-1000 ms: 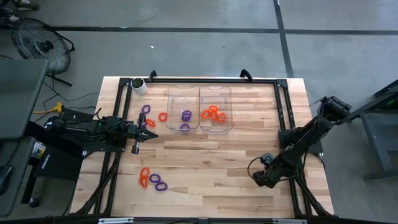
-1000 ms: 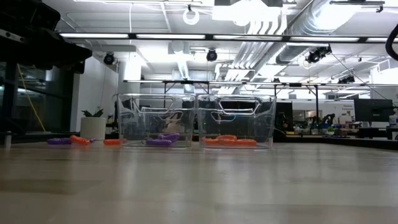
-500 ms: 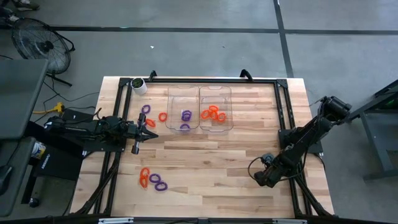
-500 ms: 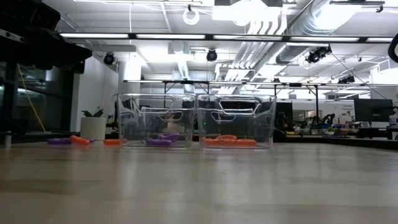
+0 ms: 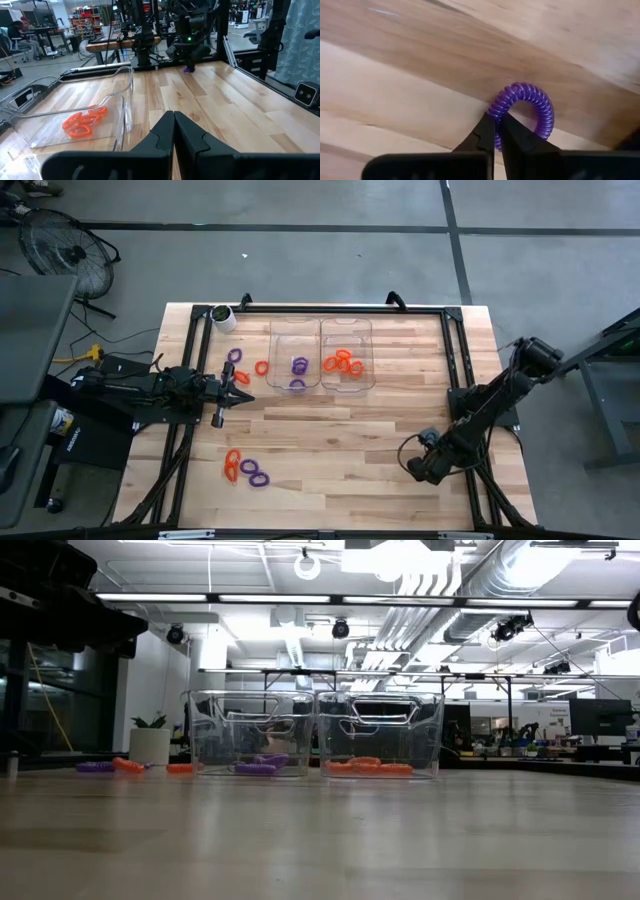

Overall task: Sort spring keychains
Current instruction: Put the purple spring keychain into the left transparent bin

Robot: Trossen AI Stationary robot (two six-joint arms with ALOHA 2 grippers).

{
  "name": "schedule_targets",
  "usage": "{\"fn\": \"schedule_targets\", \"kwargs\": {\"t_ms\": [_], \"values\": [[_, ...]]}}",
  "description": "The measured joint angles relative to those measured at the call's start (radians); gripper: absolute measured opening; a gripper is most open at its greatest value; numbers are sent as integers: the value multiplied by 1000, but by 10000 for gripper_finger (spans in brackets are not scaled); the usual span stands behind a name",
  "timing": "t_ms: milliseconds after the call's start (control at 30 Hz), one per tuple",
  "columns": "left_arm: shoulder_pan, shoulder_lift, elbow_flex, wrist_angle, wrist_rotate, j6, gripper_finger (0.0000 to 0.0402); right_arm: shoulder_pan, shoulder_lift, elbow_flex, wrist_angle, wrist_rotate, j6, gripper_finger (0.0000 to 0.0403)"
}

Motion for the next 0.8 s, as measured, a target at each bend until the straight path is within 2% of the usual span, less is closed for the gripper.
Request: {"fn": "schedule_targets", "kwargs": {"t_ms": [267,400,600,800], "values": [[0,0,0,0,0,0,1,-30,-1,124,-88,121,-35,3],[0,0,0,0,0,0,1,-82,-2,211,-179,236,-116,2],[0,0,0,0,0,0,1,-204,-3,333,-201,453,-346,1],[0,0,0,0,0,0,1,-362,-4,399,-96,577,-659,1]]}}
